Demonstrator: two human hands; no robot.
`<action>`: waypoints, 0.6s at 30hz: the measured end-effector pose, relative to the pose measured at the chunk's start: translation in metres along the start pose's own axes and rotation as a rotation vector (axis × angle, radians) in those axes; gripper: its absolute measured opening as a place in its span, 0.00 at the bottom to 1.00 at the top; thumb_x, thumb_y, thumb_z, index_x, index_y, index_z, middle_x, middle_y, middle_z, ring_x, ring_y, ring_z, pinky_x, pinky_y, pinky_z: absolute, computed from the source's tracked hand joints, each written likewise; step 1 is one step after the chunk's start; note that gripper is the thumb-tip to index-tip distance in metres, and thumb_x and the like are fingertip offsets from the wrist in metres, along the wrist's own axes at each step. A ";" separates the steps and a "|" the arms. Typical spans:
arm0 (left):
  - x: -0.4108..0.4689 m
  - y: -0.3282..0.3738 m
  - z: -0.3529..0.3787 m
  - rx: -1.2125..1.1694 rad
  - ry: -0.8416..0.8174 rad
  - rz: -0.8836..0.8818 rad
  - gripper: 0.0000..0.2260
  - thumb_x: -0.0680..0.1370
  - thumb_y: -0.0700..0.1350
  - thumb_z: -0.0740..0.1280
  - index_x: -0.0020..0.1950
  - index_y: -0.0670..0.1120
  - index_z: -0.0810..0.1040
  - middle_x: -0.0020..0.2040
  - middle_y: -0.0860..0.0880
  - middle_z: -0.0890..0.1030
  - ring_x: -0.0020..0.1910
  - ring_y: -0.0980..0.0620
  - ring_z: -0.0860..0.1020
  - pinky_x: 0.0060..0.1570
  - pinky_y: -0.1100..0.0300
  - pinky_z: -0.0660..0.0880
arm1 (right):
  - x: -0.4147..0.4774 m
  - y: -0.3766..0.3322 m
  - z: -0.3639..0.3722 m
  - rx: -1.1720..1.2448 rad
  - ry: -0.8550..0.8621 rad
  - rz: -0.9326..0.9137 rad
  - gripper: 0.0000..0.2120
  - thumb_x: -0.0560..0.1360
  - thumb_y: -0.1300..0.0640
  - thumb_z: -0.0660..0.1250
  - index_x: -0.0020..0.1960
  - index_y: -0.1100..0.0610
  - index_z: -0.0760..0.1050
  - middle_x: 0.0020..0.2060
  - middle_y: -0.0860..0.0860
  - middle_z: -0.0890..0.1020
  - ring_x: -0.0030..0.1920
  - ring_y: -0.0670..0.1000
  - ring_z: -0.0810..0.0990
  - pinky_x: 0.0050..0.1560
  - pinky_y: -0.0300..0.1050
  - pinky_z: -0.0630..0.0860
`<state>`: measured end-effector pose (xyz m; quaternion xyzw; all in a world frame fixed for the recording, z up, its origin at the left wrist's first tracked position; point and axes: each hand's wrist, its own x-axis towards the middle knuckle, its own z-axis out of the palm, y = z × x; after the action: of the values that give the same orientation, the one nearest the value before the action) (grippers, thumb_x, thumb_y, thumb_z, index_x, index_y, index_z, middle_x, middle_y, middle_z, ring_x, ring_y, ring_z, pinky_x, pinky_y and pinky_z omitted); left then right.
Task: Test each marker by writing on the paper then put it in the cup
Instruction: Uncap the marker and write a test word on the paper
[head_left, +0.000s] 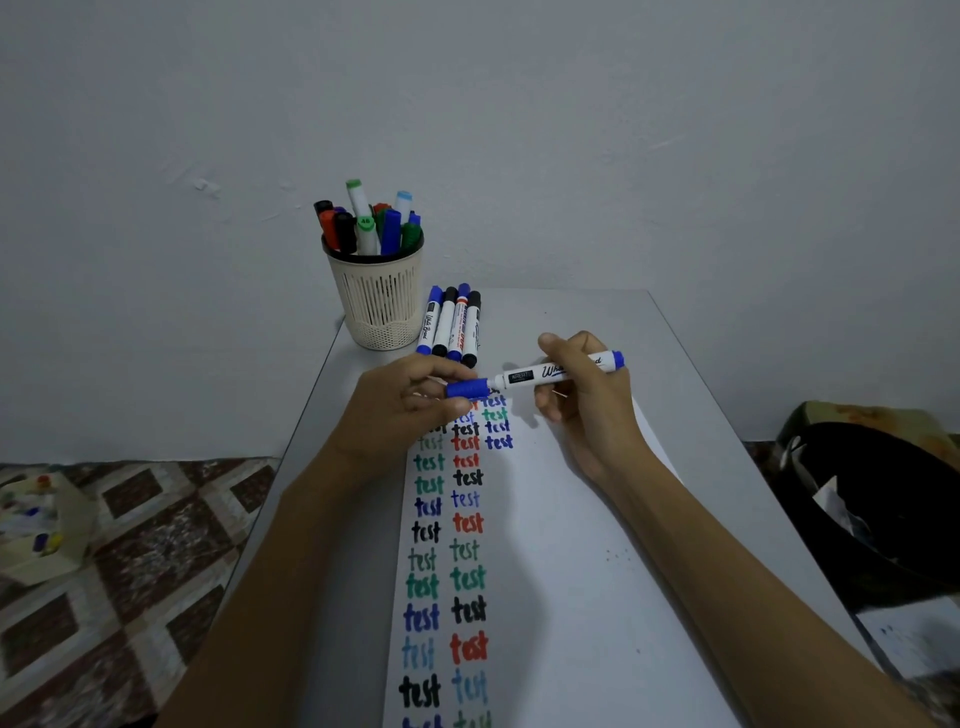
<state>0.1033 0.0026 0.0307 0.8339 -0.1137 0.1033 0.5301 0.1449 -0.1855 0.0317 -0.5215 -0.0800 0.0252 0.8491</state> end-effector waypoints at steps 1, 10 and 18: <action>0.000 0.001 0.001 -0.025 -0.005 -0.010 0.10 0.73 0.41 0.70 0.53 0.48 0.79 0.43 0.53 0.82 0.41 0.58 0.82 0.37 0.70 0.76 | -0.001 0.000 0.001 -0.018 -0.028 0.019 0.15 0.76 0.64 0.68 0.33 0.58 0.67 0.24 0.55 0.74 0.21 0.50 0.71 0.22 0.37 0.69; 0.001 0.003 -0.010 -0.290 0.106 -0.023 0.08 0.73 0.34 0.67 0.50 0.42 0.80 0.34 0.48 0.83 0.34 0.53 0.81 0.39 0.65 0.78 | 0.002 -0.021 -0.008 -0.287 -0.240 0.095 0.08 0.68 0.68 0.73 0.48 0.65 0.80 0.37 0.59 0.85 0.36 0.54 0.85 0.39 0.43 0.82; -0.001 -0.001 -0.008 -0.209 0.075 -0.045 0.08 0.72 0.36 0.69 0.48 0.46 0.81 0.35 0.46 0.84 0.37 0.48 0.83 0.39 0.65 0.78 | 0.000 -0.003 -0.003 -1.013 -0.384 -0.210 0.08 0.73 0.56 0.73 0.52 0.56 0.83 0.38 0.49 0.84 0.30 0.41 0.79 0.32 0.36 0.69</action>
<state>0.1022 0.0099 0.0330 0.7719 -0.0853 0.1099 0.6204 0.1452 -0.1895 0.0331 -0.8400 -0.2873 -0.0064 0.4603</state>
